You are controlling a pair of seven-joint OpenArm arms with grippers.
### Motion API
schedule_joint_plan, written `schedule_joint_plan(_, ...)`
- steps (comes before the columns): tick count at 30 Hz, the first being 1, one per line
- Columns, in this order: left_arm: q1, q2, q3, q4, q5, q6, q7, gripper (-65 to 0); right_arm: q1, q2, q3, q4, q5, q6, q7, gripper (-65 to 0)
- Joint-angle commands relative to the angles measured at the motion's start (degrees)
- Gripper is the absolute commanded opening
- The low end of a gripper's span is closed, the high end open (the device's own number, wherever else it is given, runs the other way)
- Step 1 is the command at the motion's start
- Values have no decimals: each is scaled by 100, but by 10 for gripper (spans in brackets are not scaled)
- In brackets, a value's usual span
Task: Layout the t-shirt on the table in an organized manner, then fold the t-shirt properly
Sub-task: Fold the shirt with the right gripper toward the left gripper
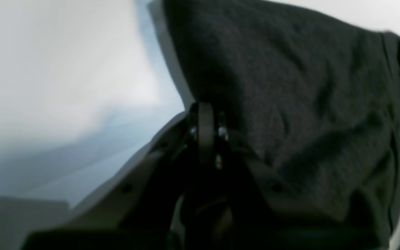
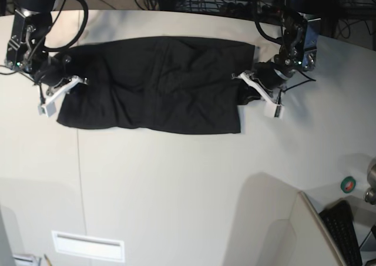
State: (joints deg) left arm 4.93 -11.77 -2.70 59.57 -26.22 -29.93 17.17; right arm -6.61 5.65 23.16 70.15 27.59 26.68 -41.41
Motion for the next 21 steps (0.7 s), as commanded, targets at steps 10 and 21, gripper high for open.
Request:
schedule_joint_plan(10,39,3,679,52,226,501,380,-650,-609,99,-1309,1983,49,-1476,13,-650)
schedule_joint_plan(21,48,-49,661,333,226,510,406,-650,-864,-165,-3217,3187,76,-2909,-198,-650)
